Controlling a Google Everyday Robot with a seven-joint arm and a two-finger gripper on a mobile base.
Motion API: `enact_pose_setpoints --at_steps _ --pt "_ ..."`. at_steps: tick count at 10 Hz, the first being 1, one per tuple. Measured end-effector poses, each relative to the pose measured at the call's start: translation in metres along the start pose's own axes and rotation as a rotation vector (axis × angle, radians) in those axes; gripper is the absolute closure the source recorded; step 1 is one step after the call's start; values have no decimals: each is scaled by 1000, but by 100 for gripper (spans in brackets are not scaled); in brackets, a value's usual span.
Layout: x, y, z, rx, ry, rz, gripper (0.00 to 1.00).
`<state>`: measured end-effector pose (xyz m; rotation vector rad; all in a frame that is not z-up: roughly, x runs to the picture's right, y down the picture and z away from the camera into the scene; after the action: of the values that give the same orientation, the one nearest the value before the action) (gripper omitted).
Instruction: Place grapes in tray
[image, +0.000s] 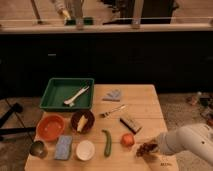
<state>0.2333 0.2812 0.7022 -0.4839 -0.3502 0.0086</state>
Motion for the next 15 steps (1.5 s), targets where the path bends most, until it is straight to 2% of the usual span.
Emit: enact_pose_setpoints --at_steps 3,6,9,11,15 --pt "-22 -22 -20 35 23 -57 100" --pt "-50 -56 -34 57 39 -117 100" --pt "-75 -106 -30 74 28 -143 100" --pt "-86 -131 -21 72 16 -146 100" --pt "-85 -132 -20 71 16 -144 100"
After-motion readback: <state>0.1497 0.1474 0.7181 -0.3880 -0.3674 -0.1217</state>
